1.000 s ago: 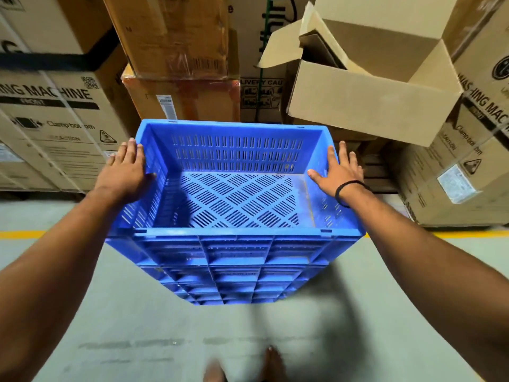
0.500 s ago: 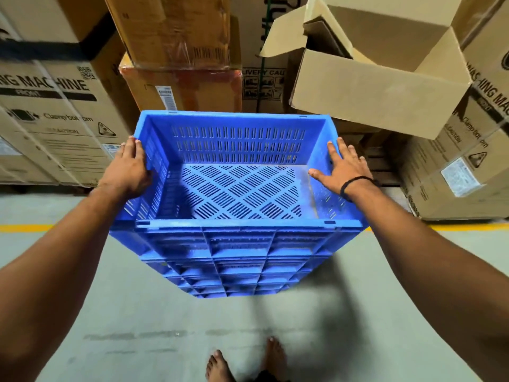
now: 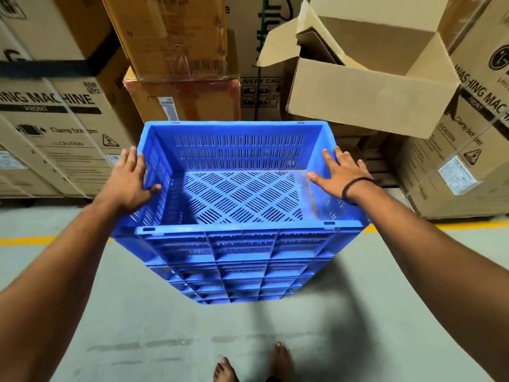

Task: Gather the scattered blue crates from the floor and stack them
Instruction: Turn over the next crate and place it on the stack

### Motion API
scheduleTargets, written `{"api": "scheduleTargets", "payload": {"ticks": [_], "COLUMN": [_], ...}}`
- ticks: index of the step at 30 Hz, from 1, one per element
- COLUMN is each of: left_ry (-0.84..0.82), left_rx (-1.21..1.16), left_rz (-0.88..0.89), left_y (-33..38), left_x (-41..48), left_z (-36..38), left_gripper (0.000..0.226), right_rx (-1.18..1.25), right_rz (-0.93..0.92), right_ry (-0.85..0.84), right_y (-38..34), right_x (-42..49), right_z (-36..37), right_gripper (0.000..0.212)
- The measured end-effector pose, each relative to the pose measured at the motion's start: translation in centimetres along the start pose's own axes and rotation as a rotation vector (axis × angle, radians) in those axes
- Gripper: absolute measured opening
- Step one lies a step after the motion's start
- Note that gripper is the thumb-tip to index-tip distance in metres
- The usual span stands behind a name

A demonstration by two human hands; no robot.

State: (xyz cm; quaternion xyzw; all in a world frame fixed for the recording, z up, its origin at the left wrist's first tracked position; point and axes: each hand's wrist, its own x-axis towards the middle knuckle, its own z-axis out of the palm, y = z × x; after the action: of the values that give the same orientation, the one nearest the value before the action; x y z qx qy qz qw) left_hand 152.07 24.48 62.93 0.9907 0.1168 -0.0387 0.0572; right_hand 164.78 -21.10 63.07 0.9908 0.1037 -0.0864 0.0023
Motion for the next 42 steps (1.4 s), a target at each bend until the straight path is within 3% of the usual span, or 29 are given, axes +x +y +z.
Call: {"api": "scheduleTargets", "payload": {"ticks": [3, 8, 15, 19, 30, 35, 42], "left_ry": [-0.053, -0.035, -0.025, 0.001, 0.017, 0.218, 0.160], "left_rx": [-0.112, -0.077, -0.012, -0.013, 0.012, 0.148, 0.016], "left_rz": [-0.040, -0.020, 0.034, 0.040, 0.053, 0.210, 0.462], "left_y": [-0.1, -0.1, -1.0, -1.1, -0.3, 1.1, 9.4], "left_x": [-0.3, 0.4, 1.2, 1.2, -0.3, -1.9, -9.0], "left_z": [0.4, 0.4, 0.5, 0.5, 0.0, -0.9, -0.9], "left_gripper": [0.101, 0.102, 0.098, 0.094, 0.088, 0.068, 0.064], "right_rx": [-0.035, -0.047, 0.194, 0.173, 0.050, 0.238, 0.369], "right_rz": [-0.052, -0.020, 0.038, 0.042, 0.118, 0.160, 0.099], "right_ry": [0.088, 0.073, 0.058, 0.111, 0.035, 0.204, 0.375], "right_y": [-0.2, -0.5, 0.9, 0.6, 0.1, -1.0, -2.0], "right_x": [-0.6, -0.3, 0.7, 0.2, -1.5, -4.1, -12.8], "right_z": [1.0, 0.7, 1.2, 1.6, 0.0, 0.0, 0.7], "right_gripper": [0.097, 0.100, 0.085, 0.084, 0.086, 0.082, 0.074]}}
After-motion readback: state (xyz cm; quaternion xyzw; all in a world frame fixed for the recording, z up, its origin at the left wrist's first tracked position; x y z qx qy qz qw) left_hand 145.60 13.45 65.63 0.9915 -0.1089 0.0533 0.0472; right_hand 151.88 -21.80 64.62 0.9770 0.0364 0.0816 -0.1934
